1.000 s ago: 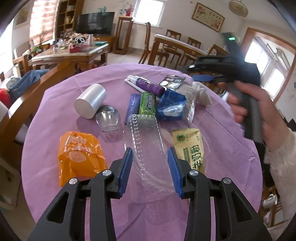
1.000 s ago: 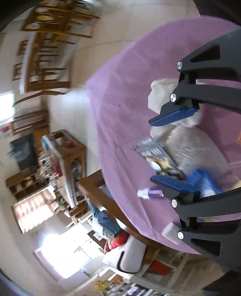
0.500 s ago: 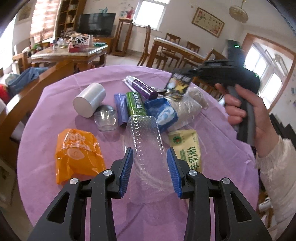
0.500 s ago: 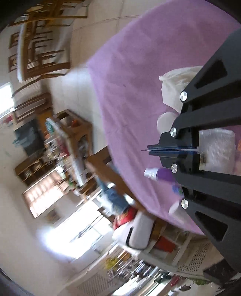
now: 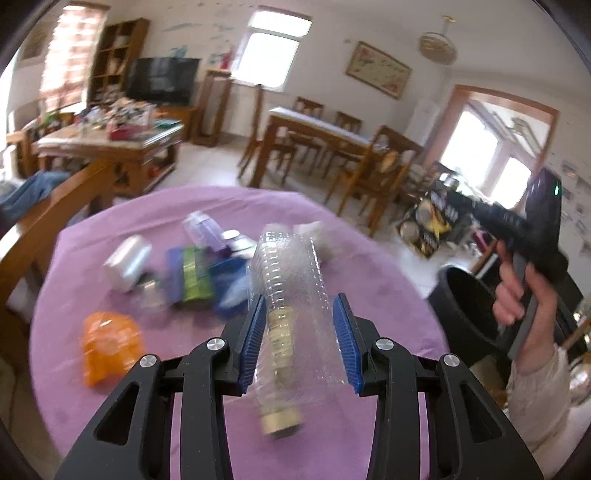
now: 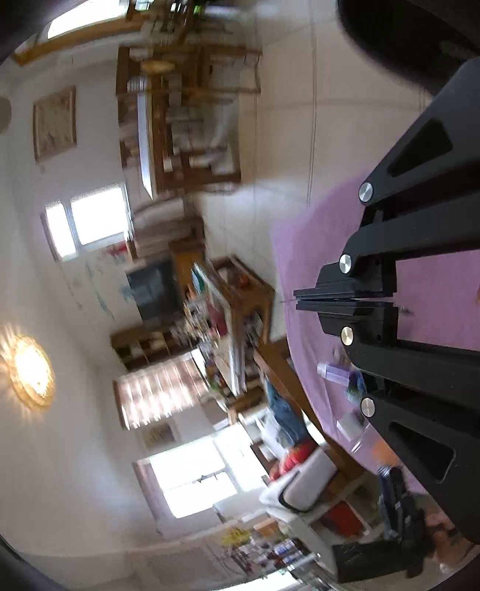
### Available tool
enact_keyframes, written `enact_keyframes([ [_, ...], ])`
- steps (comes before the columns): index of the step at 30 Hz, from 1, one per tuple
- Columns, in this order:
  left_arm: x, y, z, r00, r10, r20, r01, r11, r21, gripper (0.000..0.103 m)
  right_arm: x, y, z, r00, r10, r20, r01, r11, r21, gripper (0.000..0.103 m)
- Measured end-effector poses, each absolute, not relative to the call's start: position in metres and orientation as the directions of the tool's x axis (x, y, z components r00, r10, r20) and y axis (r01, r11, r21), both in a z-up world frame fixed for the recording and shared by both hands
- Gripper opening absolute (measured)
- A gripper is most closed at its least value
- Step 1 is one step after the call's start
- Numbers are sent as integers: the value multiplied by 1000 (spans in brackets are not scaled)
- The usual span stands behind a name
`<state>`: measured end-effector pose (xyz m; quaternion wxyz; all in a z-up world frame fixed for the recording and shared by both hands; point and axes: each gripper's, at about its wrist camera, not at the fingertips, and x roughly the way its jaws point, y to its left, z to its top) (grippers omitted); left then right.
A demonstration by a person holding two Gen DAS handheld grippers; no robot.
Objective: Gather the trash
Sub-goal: 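Grasp the clear plastic tray with the left tool while the right tool pinches a thin item, then move both tools over the black bin and release the items inside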
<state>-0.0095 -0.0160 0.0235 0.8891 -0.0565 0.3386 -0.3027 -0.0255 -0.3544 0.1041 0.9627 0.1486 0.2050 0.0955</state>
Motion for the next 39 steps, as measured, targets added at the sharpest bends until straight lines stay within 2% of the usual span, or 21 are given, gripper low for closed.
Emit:
enact_keyframes([
  [5, -12, -83, 39, 503, -685, -527, 620, 711, -333, 38, -83, -426, 88, 922, 83, -378, 50, 943, 330, 1],
  [10, -16, -185, 35, 319, -806, -499, 732, 544, -411, 38, -132, -479, 69, 912, -62, -405, 209, 920, 331, 1],
  [17, -32, -306, -4, 101, -848, -520, 790, 386, -476, 38, -172, -535, 32, 869, -194, -454, 374, 859, 349, 1],
  [26, -35, -404, -52, -15, -818, -575, 799, 336, -499, 38, -185, -570, -4, 844, -228, -485, 444, 806, 392, 1],
  [39, -22, -439, -79, -24, -789, -613, 788, 363, -497, 39, -191, -580, -21, 832, -217, -511, 456, 792, 406, 1],
])
